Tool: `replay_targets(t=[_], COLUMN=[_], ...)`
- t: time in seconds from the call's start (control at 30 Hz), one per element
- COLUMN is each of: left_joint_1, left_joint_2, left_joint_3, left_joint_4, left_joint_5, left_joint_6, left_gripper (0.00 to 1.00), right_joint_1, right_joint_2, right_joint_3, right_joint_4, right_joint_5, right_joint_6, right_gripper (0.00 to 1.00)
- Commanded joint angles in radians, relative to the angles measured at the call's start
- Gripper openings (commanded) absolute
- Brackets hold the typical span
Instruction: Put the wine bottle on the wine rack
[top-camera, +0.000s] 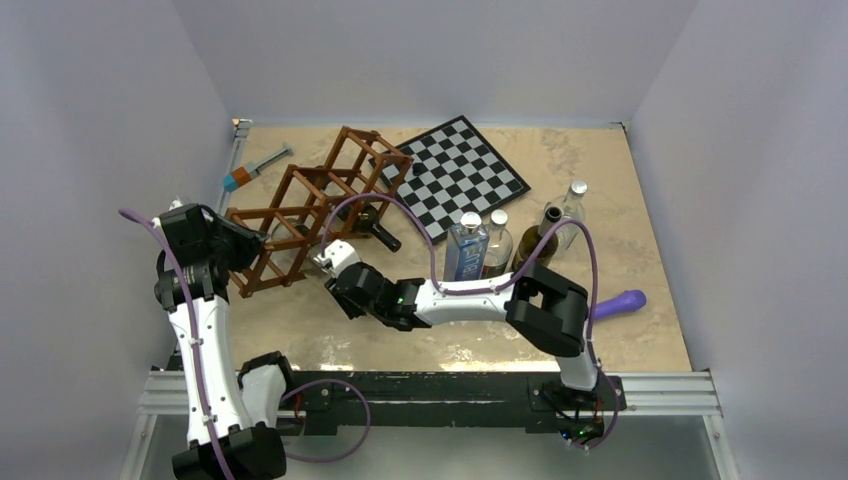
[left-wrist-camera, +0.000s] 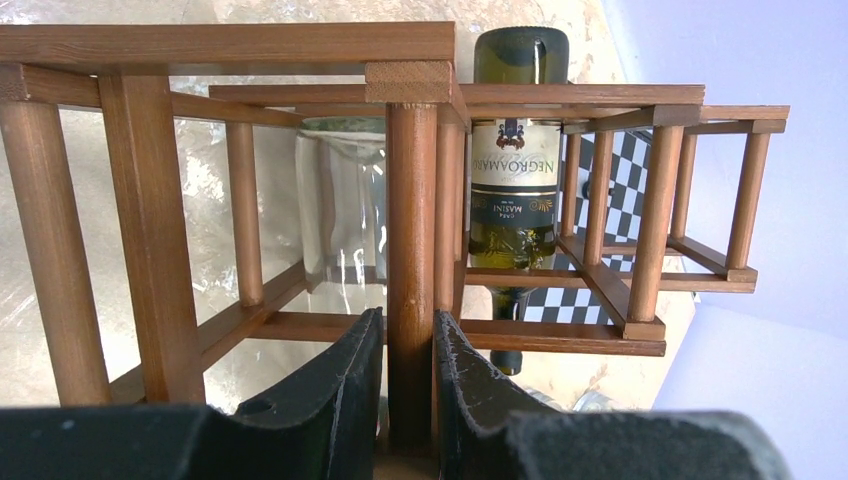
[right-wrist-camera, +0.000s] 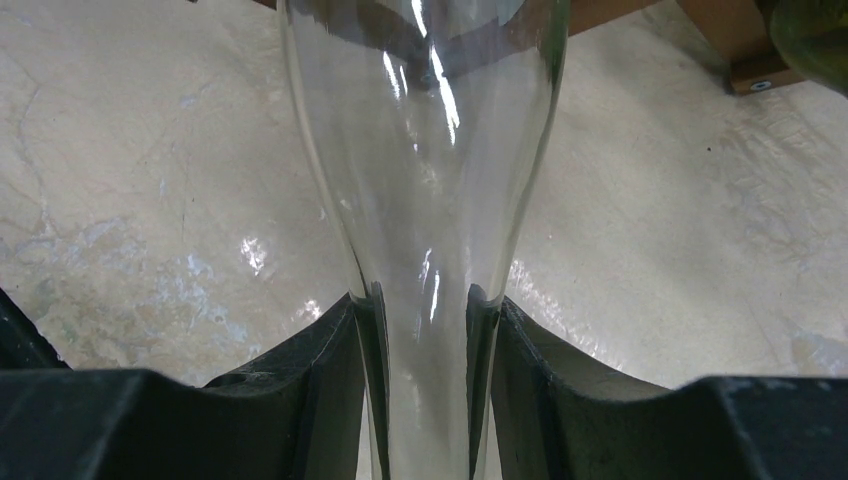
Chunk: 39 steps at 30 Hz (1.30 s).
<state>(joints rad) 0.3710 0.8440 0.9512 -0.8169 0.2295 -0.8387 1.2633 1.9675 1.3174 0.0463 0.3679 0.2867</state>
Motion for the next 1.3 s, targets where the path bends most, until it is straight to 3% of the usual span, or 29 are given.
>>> replay_targets(t=[0.0,0.63,0.77,0.97,1.13,1.27], left_joint_1=[-0.004,-0.004,-0.004,-0.004,-0.004,-0.004], left_joint_2=[0.010,-0.002,0.004,0.019,0.024,0.022], left_joint_3=[-0.039,-0.059,-0.053,-0.040,-0.038,-0.037], left_joint_4=[-0.086,-0.088,-0.084,-0.074,-0.076,-0.078], left_joint_5=[0.041,0.043,0.044,0.033,0.027,0.027], left_joint_6=[-0.003,-0.021,-0.025,-0.005,0.006,0.009], left_gripper=[0.00,0.00,0.00,0.00,0.00,0.00], right_joint_1=[-0.017,-0.058,-0.058,-0.095,-0.168,-0.196], right_joint_2=[-0.032,0.152,0.164,0.110,0.063,0.056], right_joint_3=[0.122,0.416,0.415,0.315,0.221,0.213], right_joint_4=[0.255,0.174,0.169,0.170,0.278,0.339], right_joint_5=[0.025,0.003,-0.019,-0.139,-0.326,-0.398], right_joint_6=[-0.036,-0.089,-0.079,0.132,0.348,0.416], right_gripper=[0.00,0.00,0.00,0.00,0.00,0.00])
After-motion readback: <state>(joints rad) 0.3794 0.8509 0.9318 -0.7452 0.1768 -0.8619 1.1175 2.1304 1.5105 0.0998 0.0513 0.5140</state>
